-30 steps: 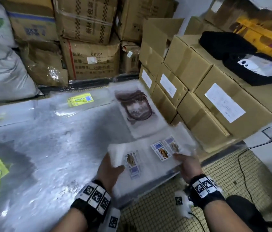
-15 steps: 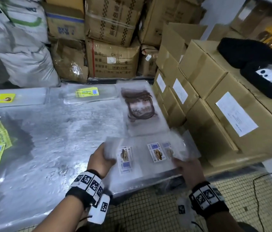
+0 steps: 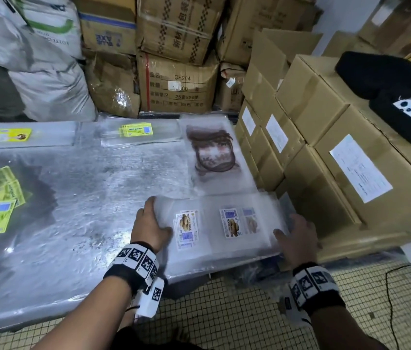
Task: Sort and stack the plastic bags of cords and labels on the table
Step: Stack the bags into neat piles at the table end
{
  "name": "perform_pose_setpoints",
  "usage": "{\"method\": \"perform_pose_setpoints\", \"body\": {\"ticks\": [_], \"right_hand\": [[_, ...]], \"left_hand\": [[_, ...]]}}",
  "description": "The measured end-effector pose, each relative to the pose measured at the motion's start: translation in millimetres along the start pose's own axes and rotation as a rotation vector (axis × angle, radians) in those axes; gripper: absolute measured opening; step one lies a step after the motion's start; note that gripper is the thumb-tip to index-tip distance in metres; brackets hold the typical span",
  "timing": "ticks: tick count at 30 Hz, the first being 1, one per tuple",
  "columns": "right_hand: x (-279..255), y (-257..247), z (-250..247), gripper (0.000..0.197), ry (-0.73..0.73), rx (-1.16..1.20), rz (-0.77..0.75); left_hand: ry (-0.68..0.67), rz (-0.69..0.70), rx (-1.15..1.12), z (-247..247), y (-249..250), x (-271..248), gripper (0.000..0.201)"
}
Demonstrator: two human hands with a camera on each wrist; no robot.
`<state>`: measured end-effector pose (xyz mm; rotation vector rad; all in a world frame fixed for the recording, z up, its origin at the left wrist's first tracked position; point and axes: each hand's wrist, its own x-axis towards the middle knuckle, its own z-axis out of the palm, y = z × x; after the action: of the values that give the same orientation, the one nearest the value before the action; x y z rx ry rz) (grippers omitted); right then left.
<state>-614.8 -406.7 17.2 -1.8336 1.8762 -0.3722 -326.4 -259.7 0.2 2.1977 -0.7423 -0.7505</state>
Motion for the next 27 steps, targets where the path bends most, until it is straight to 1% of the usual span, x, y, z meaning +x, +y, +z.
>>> {"method": "perform_pose_setpoints", "body": {"ticks": [2, 3, 4, 5, 6, 8, 10, 11, 13, 16, 19, 21, 23, 25, 27], "right_hand": [[-12.1, -14.2, 9.6, 0.06, 0.055, -0.168, -0.196], [-18.5, -22.2, 17.6, 0.058, 0.049, -0.184, -0.305], [-23.6, -28.2, 27.6, 0.056, 0.007, -0.177, -0.403], [-28.7, -35.5, 37.4, 0.056, -0.065, -0.171, -0.479], [-33.1, -42.1, 47.4, 0.058, -0.134, -0.178, -0.545], [-37.2, -51.1, 69.5, 0.066, -0.247, -0.22, -0.66], [-40.6, -54.0, 90.8, 0.074, -0.362, -0.301, -0.691], [-41.1, -53.4, 99.7, 0.079, -0.39, -0.344, -0.689], [-43.3, -52.5, 110.0, 0.089, -0.392, -0.41, -0.659], [-45.7, -51.7, 112.5, 0.09, -0.374, -0.461, -0.635], [-43.4, -50.9, 111.3, 0.089, -0.394, -0.45, -0.63], [-38.1, -56.0, 109.2, 0.086, -0.395, -0.478, -0.643], [-32.7, -69.0, 104.5, 0.073, -0.401, -0.524, -0.657], [-37.2, -95.3, 94.7, 0.058, -0.408, -0.555, -0.608], [-44.6, -121.8, 90.1, 0.05, -0.344, -0.556, -0.575]], "left_hand": [[0.05, 0.034, 0.065, 0.8, -0.7, -4.2, 0.103], [0.07, 0.059, 0.111, 1.6, -0.7, -6.8, 0.109], [0.077, 0.084, 0.162, 2.4, -0.6, -8.8, 0.112], [0.065, 0.108, 0.217, 3.7, -0.4, -10.5, 0.113], [0.034, 0.133, 0.275, 5.7, -0.5, -11.9, 0.112], [-0.078, 0.154, 0.378, 11.1, -2.7, -14.2, 0.106], [-0.197, 0.125, 0.448, 17.3, -9.2, -15.3, 0.105], [-0.24, 0.117, 0.487, 19.5, -12.9, -15.4, 0.107], [-0.288, 0.124, 0.553, 21.1, -20.2, -13.3, 0.111], [-0.321, 0.15, 0.555, 18.6, -25.8, -9.9, 0.111], [-0.327, 0.173, 0.471, 14.1, -27.8, -12.3, 0.106], [-0.308, 0.179, 0.356, 5.5, -28.9, -13.3, 0.096], [-0.276, 0.15, 0.147, -9.3, -31.1, -9.6, 0.08], [-0.23, 0.127, -0.097, -29.3, -39.5, -5.6, 0.063], [-0.166, 0.083, -0.322, -48.3, -50.1, -4.7, 0.048]]}}
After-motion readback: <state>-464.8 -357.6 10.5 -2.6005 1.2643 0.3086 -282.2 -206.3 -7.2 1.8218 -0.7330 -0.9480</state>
